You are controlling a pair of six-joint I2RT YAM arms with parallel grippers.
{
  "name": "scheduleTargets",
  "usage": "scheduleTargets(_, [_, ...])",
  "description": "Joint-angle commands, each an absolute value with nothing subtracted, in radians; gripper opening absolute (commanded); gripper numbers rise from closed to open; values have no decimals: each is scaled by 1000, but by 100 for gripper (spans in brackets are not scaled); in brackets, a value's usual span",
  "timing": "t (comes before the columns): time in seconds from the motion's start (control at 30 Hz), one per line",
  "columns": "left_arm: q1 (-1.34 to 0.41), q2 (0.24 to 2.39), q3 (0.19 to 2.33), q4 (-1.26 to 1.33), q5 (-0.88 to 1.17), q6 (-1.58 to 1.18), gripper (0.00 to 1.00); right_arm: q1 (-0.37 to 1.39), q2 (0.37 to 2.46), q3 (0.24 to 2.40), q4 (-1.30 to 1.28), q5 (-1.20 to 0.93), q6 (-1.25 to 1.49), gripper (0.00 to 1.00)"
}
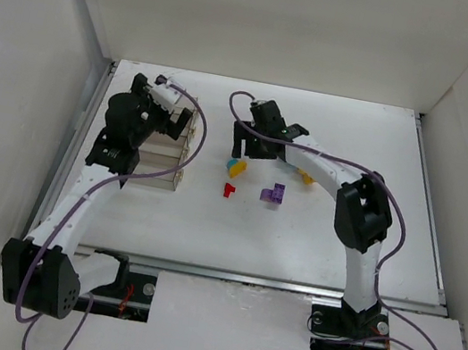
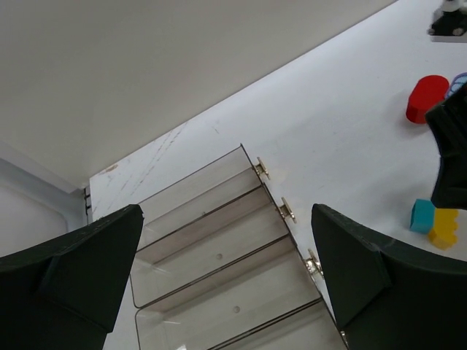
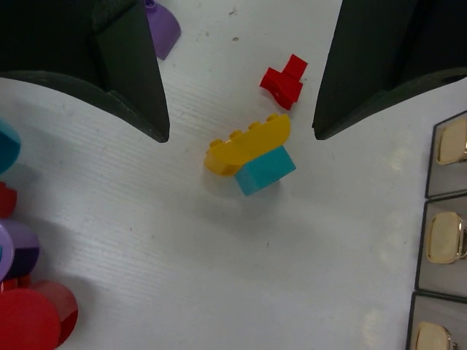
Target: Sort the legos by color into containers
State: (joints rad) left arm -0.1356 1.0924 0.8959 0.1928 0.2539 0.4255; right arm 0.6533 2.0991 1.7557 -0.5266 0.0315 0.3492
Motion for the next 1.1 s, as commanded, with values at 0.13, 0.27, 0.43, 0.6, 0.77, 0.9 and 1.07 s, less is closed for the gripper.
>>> scheduleTargets(0.13, [-317,1108,861,339,-21,468,100,682,1981,1667,-450,136,549,77])
scheduleTargets(0.27, [-457,1092,816,382,-209,486,100,738,2009,1692,-518,216,583,77])
scheduleTargets(0.43, [-417,1062,819,325,-155,325,100,750,2023,1632,-477,183,610,77])
scheduleTargets(0.6, [-399,1039,842,290,-149,275,100,750,2051,1621,-439,192,634,77])
scheduleTargets(0.77, [-399,1028,842,281,-158,275,100,750,2118,1709,-479,192,634,75])
scheduleTargets(0.9, [-399,1028,842,290,-176,275,100,750,2152,1720,-505,204,634,74])
scheduleTargets(1.07, [-399,1028,842,299,-176,265,100,750,2164,1710,-482,192,623,73])
